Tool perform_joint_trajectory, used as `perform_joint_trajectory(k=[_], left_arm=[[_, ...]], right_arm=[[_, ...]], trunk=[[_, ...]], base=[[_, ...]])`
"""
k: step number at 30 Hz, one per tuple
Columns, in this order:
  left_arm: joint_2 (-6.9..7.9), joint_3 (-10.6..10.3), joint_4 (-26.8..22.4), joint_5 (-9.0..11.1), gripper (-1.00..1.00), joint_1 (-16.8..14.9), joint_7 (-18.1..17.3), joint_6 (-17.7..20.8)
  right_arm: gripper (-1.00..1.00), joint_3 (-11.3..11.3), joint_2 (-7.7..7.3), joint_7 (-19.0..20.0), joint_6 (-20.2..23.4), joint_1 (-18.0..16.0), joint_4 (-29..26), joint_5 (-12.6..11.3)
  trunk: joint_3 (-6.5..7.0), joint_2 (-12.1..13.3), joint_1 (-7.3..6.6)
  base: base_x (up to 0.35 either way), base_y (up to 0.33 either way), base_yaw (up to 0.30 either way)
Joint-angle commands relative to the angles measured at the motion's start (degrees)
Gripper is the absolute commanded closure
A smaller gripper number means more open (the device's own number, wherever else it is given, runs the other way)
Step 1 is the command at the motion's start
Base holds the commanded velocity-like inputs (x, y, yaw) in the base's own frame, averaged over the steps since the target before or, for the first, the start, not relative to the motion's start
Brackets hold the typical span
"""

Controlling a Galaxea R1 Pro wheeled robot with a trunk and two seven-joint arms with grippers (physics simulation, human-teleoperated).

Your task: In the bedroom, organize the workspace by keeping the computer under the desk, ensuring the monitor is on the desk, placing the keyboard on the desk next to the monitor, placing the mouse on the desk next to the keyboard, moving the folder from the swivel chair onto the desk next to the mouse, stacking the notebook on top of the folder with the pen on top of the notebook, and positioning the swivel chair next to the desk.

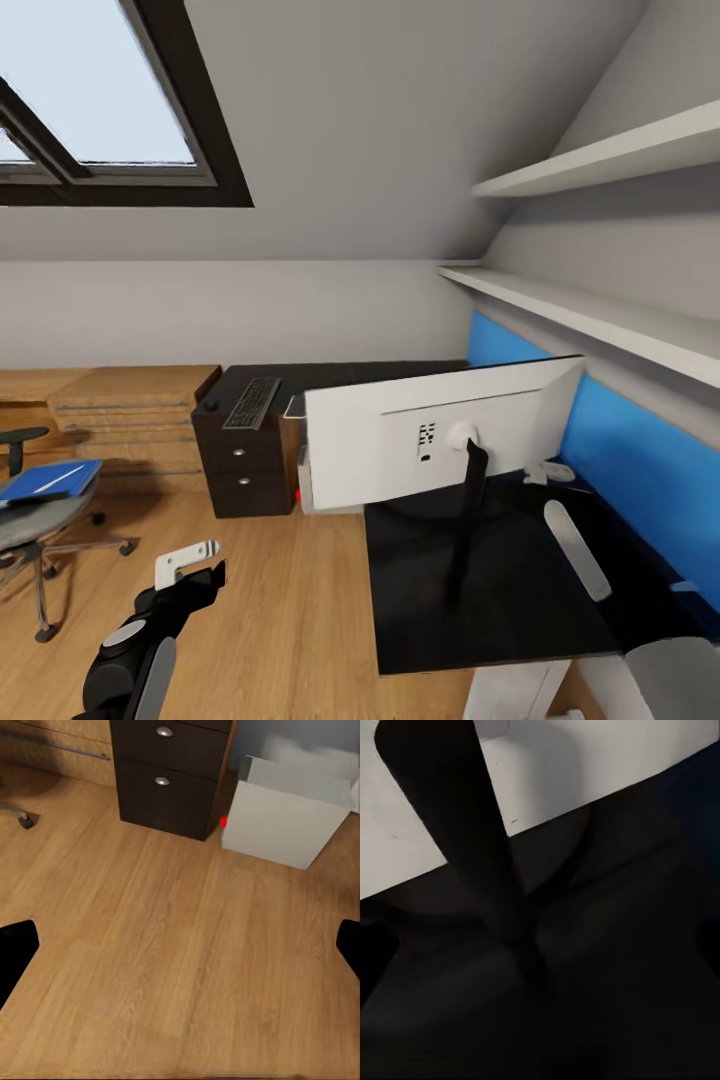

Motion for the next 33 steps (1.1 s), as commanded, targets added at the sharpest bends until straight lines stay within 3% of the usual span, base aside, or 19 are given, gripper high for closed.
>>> perform_joint_trajectory(k=[1, 12, 16, 19, 33], left_arm=[[-0.06, 0.02, -0.05, 0.61, -1.0, -0.06, 0.41, 0.25], [-0.09, 0.01, 0.05, 0.61, -1.0, -0.06, 0.37, 0.29], [-0.09, -0.18, 0.11, 0.62, -1.0, -0.06, 0.25, 0.25], [-0.16, -0.35, 0.13, 0.58, -1.0, -0.06, 0.32, 0.12], [-0.18, -0.52, 0.31, 0.58, -1.0, -0.06, 0.32, 0.08]], right_arm=[[-1.0, 0.14, -0.08, -0.59, 0.12, 0.24, -0.61, -0.62], [-1.0, 0.26, -0.03, -0.64, 0.2, 0.88, -1.63, -0.7], [-1.0, 0.42, 0.01, -0.54, 0.21, 2.84, -4.53, -0.79], [-1.0, 0.69, 0.32, -0.45, -0.18, 6.3, -9.32, -0.81], [-1.0, 0.8, 2.23, -0.26, -0.26, 7.29, -10.9, -0.77]], trunk=[[-0.1, -0.08, -0.01], [-0.1, -0.08, -0.01], [-0.1, -0.08, -0.01], [-0.1, -0.08, -0.01], [-0.1, -0.08, -0.01]], base=[[-0.306, 0.0, 0.246], [-0.264, 0.049, 0.262], [-0.038, 0.259, 0.152], [0.124, 0.284, 0.016], [0.187, 0.186, 0.002]])
